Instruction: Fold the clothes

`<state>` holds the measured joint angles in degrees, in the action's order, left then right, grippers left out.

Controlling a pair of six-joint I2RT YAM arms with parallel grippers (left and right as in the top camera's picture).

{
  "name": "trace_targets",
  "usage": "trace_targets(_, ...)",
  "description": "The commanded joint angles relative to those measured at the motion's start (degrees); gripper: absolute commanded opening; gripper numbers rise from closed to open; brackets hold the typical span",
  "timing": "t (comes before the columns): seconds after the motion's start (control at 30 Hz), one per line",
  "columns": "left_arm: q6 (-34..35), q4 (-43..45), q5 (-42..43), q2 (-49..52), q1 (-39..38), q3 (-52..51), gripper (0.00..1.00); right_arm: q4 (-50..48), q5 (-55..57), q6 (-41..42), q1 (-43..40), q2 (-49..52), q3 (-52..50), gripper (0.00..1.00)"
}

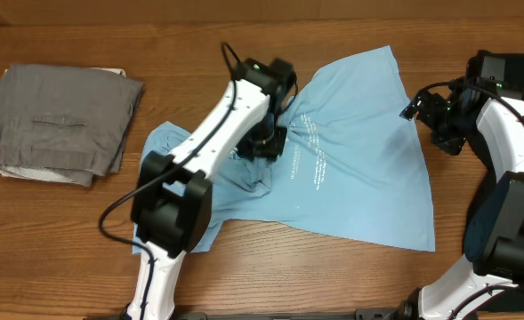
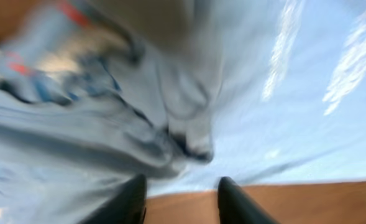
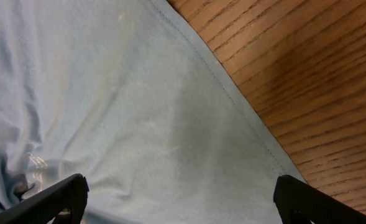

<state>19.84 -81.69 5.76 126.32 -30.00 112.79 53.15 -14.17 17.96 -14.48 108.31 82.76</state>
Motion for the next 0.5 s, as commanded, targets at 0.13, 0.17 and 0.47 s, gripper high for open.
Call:
trace_targets(0.13,6.71,4.57,-3.69,-2.08,1.57,0.68,0.56,-0.22,-0.07,-0.39,0.07,-0.46,0.85,1.0)
trace_targets(0.17,7.26,5.7,-3.8,-1.57,1.73,0.13,0.56,-0.22,-0.07,-0.39,0.07,-0.46,0.85,1.0)
trace_targets(0.47,15.1,13.64,-4.87,-0.04,3.5,-4.68,0.49,-0.22,-0.07,-0.39,0.07,-0.46,0.83,1.0)
